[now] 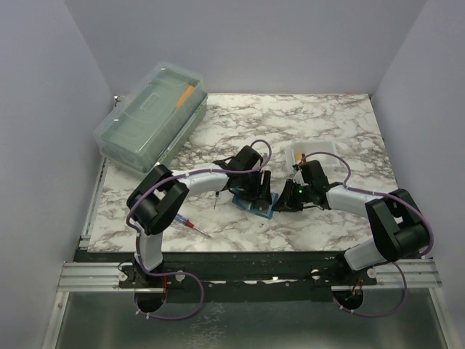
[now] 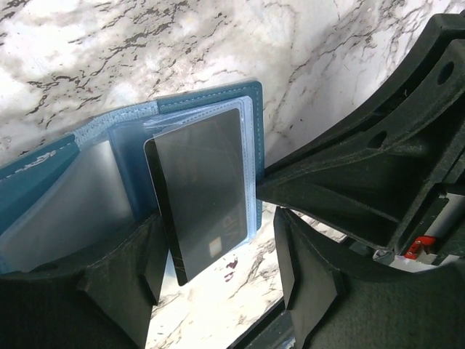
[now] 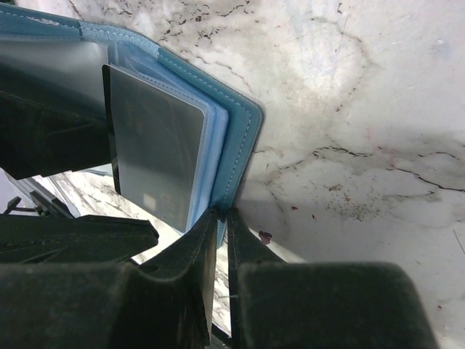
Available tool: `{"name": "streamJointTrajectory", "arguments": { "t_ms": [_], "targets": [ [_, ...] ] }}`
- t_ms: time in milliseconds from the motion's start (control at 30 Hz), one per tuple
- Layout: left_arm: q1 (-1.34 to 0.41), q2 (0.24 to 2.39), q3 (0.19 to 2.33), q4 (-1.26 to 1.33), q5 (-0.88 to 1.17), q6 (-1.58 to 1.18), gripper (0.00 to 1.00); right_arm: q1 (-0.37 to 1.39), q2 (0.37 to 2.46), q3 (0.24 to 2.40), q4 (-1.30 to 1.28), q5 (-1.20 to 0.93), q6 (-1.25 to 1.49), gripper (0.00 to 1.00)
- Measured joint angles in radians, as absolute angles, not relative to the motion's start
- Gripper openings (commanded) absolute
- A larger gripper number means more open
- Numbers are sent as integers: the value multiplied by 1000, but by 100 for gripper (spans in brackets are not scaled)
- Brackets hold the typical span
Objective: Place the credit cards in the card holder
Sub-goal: Insert the credit card into the card holder.
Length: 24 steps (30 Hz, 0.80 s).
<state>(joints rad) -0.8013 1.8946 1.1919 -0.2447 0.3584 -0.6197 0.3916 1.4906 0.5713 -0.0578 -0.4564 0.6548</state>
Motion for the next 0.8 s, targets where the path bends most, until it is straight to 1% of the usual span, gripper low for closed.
{"name": "streamJointTrajectory", "arguments": {
  "t_ms": [67,100,133,233,300,367,433,533,567,700,767,800],
  "targets": [
    [-795,1895,1190,-242,369,-623,70,392,1488,571,-61,-453,654,13],
    [-791,1895,1191,-244,374,-624,74,392,1486,571,-64,-449,654,13],
    [-789,1894,1191,-246,376,-624,83,392,1485,571,-68,-445,654,13],
    [-786,1888,1207,-276,377,-620,93,392,1478,579,-87,-429,650,13],
    [-786,1879,1219,-313,368,-610,95,392,1477,585,-101,-421,645,13],
    [-785,1872,1227,-353,358,-601,94,392,1473,586,-109,-415,643,13],
    [-785,1863,1235,-392,350,-596,90,392,1472,587,-113,-412,641,13],
    [-780,1833,1236,-434,339,-593,80,392,1470,588,-117,-412,641,13],
    [-779,1824,1236,-442,335,-594,71,392,1468,588,-117,-413,641,13],
    [-772,1792,1238,-451,326,-607,42,392,1449,588,-115,-426,649,13],
    [-767,1791,1237,-445,326,-612,32,392,1441,588,-107,-440,657,13],
    [-765,1792,1235,-441,327,-616,25,392,1439,588,-101,-445,661,13]
  ]
}}
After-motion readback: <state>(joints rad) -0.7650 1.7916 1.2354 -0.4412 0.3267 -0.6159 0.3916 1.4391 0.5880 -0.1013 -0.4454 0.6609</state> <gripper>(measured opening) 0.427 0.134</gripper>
